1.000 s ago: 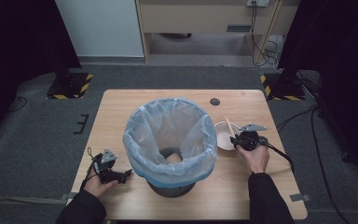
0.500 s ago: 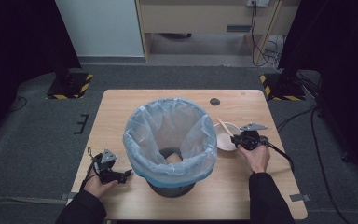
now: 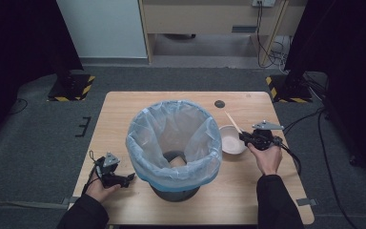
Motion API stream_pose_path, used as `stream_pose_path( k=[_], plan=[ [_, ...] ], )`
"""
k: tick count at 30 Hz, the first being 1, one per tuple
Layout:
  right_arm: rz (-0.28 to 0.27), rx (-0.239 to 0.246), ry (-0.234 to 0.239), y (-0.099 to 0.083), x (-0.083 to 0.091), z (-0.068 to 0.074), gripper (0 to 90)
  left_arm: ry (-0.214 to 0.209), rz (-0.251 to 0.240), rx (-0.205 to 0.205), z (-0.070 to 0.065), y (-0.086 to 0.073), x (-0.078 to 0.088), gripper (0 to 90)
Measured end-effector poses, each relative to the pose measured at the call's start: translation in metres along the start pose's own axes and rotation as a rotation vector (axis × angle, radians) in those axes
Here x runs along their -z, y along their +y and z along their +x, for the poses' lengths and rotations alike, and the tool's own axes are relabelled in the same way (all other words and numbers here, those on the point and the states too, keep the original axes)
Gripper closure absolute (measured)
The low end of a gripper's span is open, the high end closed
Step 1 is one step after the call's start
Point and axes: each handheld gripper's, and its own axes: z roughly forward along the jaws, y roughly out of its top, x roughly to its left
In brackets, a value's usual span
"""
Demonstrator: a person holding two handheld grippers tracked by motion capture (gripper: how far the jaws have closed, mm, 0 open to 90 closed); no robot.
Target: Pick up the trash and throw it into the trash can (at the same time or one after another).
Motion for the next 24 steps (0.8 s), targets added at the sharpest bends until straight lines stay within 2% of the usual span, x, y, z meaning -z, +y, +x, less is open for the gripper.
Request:
stream_pose_path(
  k=[10,24],
  plan=[
    [-0.129,-0.054,0.015,0.017,0.028,-0.009,80.1,0.000,0.000,0.000,0.000,0.000,0.000,0.0],
    [-0.277,-0.069,0.058,0.041,0.061,-0.005,80.1,0.000,0.000,0.000,0.000,0.000,0.000,0.0]
  ],
)
